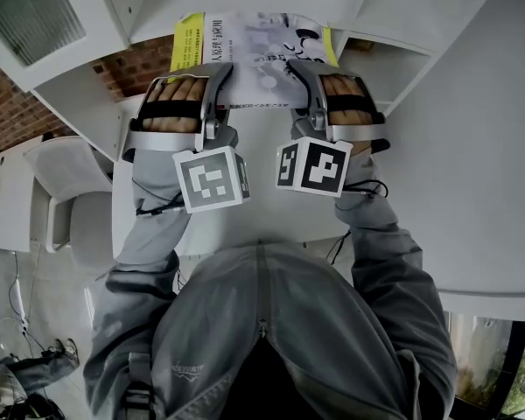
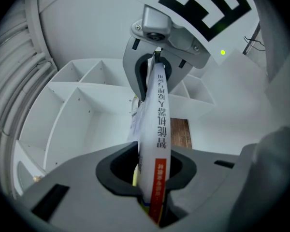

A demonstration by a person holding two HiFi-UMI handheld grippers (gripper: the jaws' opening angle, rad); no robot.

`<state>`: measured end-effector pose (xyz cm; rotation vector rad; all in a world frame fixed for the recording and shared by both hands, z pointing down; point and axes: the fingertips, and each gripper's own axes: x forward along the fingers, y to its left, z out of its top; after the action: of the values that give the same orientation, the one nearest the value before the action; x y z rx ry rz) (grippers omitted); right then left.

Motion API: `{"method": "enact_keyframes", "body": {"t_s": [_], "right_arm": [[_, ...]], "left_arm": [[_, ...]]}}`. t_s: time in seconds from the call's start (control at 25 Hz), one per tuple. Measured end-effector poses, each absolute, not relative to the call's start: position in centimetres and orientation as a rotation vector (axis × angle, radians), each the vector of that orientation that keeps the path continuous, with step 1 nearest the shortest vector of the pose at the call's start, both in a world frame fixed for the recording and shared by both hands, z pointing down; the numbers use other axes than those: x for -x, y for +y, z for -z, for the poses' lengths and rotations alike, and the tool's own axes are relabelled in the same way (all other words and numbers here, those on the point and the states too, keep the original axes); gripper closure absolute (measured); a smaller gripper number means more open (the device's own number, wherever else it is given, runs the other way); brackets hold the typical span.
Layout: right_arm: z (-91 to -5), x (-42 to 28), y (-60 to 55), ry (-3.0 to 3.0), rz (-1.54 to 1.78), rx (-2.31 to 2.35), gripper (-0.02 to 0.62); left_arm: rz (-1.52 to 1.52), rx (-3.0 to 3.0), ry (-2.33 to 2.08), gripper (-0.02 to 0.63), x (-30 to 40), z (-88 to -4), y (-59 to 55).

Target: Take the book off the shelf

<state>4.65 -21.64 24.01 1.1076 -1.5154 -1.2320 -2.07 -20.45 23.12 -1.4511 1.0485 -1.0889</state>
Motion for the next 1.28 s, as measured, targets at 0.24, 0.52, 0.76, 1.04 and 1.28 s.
{"method": "enact_keyframes", "body": {"t_s": [0.24, 0.52, 0.76, 1.04, 1.28], "right_arm": [[-25.0, -4.7, -21.3, -1.555, 1.202, -1.091, 0.514], [-29.4, -4.9, -21.7, -1.584, 1.131, -1.031, 0.512], [-32.1, -4.7, -22.4, -1.61, 1.103, -1.004, 0.512], [-34.9, -4.3, -23.4, -1.626, 1.075, -0.966, 0.511], [-38.0, -3.8, -24.3, -1.642, 1.038, -0.934, 0.509]], "left_arm": [[1.11, 1.44, 1.032, 0.517, 1.9, -24.0, -20.1], [1.162, 1.514, 1.006, 0.52, 1.8, -28.3, -20.6], [1.191, 1.536, 1.002, 0.52, 1.9, -30.9, -21.3], [1.212, 1.563, 1.005, 0.52, 2.4, -33.8, -22.2], [1.231, 1.591, 1.001, 0.52, 2.9, -36.9, -23.1]]}}
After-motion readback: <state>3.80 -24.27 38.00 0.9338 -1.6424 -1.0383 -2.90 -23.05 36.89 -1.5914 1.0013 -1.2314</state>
